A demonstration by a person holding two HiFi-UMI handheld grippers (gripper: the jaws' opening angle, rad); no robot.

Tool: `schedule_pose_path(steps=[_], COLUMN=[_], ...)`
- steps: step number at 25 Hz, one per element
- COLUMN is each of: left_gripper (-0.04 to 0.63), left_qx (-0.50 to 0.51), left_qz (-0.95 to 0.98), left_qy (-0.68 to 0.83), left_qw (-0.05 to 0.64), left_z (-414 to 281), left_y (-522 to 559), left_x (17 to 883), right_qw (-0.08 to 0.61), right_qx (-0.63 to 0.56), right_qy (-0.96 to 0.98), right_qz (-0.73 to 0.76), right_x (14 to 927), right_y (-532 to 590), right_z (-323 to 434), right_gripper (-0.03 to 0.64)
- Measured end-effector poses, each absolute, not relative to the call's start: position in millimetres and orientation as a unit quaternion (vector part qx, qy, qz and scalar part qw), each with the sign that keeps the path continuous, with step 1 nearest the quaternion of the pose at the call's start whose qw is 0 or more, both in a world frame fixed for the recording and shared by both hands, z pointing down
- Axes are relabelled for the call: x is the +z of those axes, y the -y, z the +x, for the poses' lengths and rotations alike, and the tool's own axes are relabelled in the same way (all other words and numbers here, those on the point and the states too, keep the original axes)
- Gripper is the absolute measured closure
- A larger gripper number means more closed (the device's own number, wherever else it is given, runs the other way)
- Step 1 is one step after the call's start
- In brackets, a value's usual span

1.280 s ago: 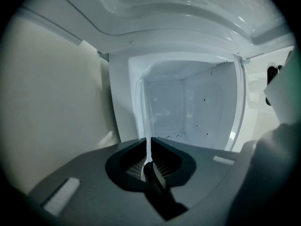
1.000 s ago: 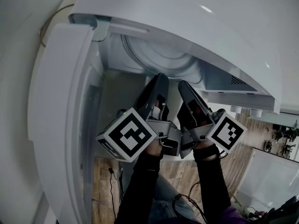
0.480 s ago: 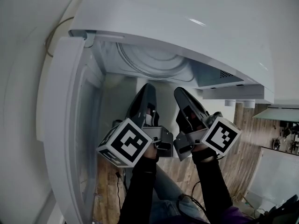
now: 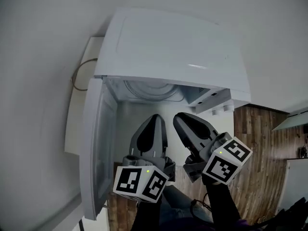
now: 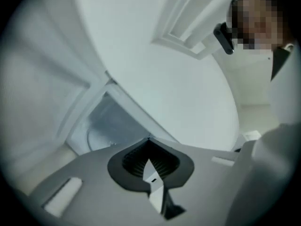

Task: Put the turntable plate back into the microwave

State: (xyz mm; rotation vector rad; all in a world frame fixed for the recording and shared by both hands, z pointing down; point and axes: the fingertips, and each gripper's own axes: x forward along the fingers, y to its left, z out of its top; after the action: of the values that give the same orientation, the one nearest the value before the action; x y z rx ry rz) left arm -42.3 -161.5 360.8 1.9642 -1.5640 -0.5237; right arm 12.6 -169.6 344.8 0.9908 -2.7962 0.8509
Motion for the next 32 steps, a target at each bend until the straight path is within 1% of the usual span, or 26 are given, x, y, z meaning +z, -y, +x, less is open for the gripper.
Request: schedule_pose_path(steps=[2,6,8,15,18,24,27,32], left_gripper=[0.591,0.591,0.591,0.591,0.591,0.591,0.591,0.591], left_qx=[-0.172,-0.134,-0.132,-0.165,-0.183,-0.209,-0.212,-0.21], left_qz=[0.751,0.757,0.742,0.701,0.692,0.686,0.689,0.689], left_qy=[0.603,0.639,0.656,0.666,0.659,0.643,0.636,0.632], left_qw=[0.208,0.036,-0.037,-0.195,-0.232,-0.267,-0.276,-0.286], left_z=[-41,-45,-46,-29,-24,-16,-12,-8], left_y=[152,142,129,73,58,35,31,32], left_x=[315,217,169,54,33,8,2,-2], right_qw=[0.018,-0.051,-0.077,-0.113,-0.12,-0.172,-0.178,-0.177], right_qx=[0.233,0.102,0.04,-0.077,-0.165,-0.301,-0.335,-0.35], right_qy=[0.916,0.93,0.924,0.898,0.88,0.83,0.816,0.808], right_qz=[0.327,0.35,0.373,0.418,0.429,0.437,0.436,0.439], right_x=[307,213,171,81,44,-6,-15,-17], right_y=[162,153,145,116,93,40,28,26], right_z=[16,21,30,62,62,65,62,60], right_gripper=[0.568,0.568,0.568,0.575,0.591,0.606,0.606,0.607])
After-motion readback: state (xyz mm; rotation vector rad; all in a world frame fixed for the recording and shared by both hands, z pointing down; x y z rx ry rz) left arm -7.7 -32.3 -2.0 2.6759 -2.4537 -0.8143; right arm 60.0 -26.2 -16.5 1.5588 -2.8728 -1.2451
